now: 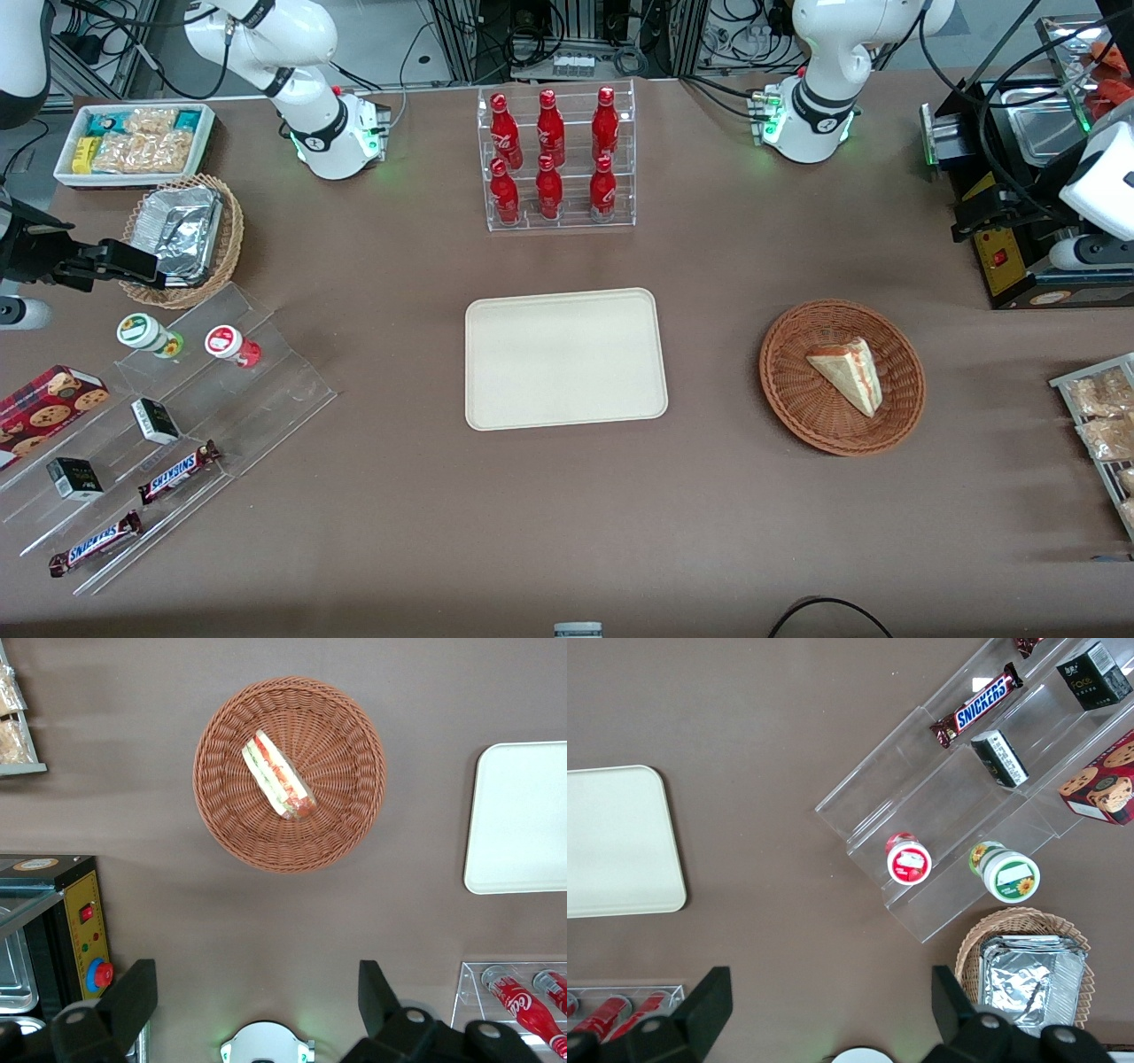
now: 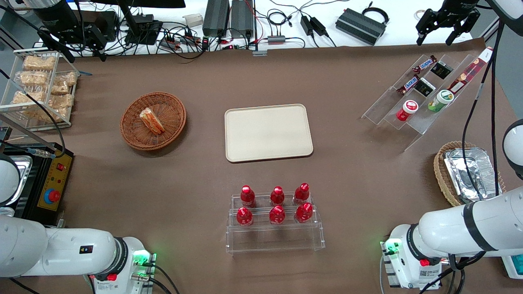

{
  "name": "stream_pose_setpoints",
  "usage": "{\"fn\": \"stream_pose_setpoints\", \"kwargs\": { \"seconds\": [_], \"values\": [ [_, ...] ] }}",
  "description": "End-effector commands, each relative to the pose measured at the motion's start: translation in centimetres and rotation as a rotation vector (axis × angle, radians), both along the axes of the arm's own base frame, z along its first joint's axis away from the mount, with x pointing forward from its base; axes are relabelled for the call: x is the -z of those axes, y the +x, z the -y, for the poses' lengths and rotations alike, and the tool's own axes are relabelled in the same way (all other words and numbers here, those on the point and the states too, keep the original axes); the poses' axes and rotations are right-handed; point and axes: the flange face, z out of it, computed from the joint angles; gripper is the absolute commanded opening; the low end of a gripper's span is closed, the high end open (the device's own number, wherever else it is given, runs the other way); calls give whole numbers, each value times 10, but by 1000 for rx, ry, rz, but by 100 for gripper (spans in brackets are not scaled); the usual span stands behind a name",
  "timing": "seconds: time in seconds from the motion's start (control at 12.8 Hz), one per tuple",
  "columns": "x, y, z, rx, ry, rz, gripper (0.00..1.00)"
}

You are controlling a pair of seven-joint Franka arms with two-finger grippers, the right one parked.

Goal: Place sandwich from basket to tray
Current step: 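Move the left gripper over the wicker basket above the sandwich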

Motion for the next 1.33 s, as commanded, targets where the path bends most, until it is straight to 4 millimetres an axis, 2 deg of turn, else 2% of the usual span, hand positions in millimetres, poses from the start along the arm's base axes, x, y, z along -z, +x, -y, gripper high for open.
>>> {"fn": "stream_pose_setpoints", "kwargs": {
  "seconds": [0.0,0.23,0.47,0.94,1.25],
  "values": [
    [-6,4,4,2,-2,4,100],
    [-3,6,8,11,-6,6,100],
    [16,18,11,21,-8,0,100],
    [83,33,11,17,-5,3,100],
    [124,33,10,4,-3,3,100]
  ]
}}
